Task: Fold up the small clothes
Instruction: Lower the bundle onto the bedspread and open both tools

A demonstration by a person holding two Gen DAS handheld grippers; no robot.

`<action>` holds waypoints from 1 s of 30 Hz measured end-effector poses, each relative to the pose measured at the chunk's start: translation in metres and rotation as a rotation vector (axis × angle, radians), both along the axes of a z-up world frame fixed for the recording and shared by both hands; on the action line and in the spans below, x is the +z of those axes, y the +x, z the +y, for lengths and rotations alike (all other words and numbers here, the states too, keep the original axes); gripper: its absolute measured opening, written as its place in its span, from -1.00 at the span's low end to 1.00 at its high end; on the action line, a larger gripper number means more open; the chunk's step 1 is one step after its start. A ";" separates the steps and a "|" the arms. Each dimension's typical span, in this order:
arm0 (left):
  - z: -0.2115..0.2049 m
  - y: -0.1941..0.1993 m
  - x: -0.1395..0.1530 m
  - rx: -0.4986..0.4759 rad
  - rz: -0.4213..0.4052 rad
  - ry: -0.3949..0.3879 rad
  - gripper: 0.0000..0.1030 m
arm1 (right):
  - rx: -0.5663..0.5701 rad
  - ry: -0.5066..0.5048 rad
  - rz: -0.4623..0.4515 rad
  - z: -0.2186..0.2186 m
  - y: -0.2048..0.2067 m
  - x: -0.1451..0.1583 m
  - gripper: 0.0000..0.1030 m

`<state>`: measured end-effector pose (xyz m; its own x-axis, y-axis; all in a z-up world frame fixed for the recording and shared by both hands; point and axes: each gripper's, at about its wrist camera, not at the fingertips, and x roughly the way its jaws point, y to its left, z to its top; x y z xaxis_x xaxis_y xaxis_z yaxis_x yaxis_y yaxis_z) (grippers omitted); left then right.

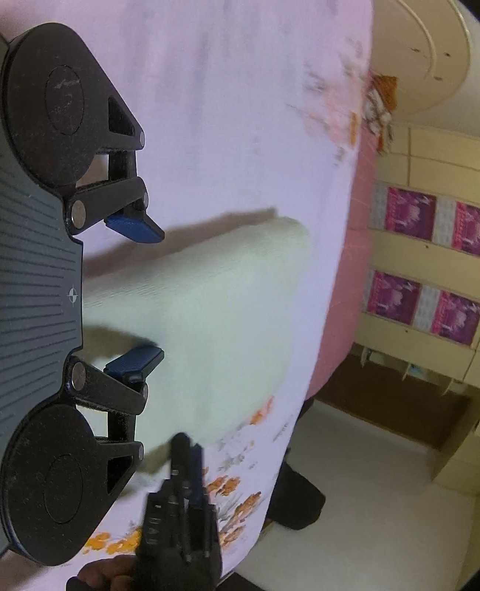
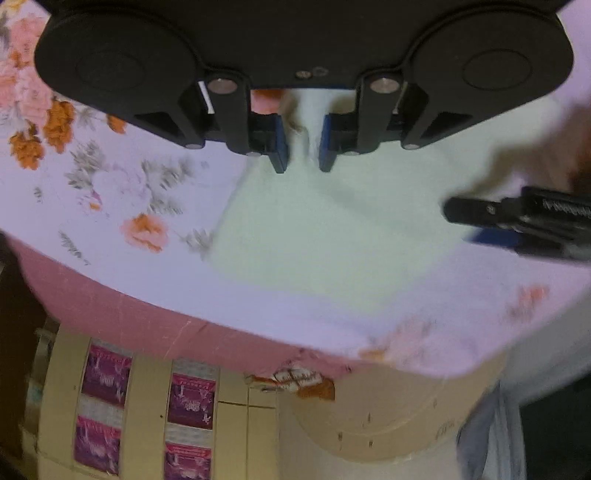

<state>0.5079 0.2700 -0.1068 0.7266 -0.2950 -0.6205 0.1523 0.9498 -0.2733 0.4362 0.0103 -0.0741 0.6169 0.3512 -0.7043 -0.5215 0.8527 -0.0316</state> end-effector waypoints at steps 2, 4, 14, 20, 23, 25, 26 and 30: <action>-0.002 -0.013 0.005 0.016 -0.012 -0.001 0.20 | -0.023 0.018 0.007 -0.002 0.001 0.003 -0.64; -0.005 -0.027 0.009 0.025 -0.028 0.012 0.20 | -0.040 0.045 -0.015 -0.004 -0.004 0.017 -0.62; -0.015 -0.069 -0.001 0.072 0.036 0.035 0.21 | 0.034 0.012 0.057 -0.018 -0.061 0.004 -0.67; -0.026 -0.085 0.006 0.112 0.024 0.043 0.21 | -0.136 0.064 0.095 -0.034 -0.039 -0.012 -0.67; -0.033 -0.108 0.010 0.117 0.014 0.057 0.21 | -0.167 0.090 0.080 -0.048 -0.052 0.000 -0.63; -0.037 -0.123 0.012 0.130 0.013 0.073 0.21 | -0.168 0.113 0.078 -0.059 -0.068 0.006 -0.54; -0.039 -0.131 0.014 0.139 0.011 0.076 0.22 | -0.167 0.112 0.072 -0.063 -0.078 0.008 -0.46; -0.049 -0.166 0.032 0.186 -0.033 0.090 0.71 | -0.155 0.130 0.057 -0.073 -0.115 0.016 0.16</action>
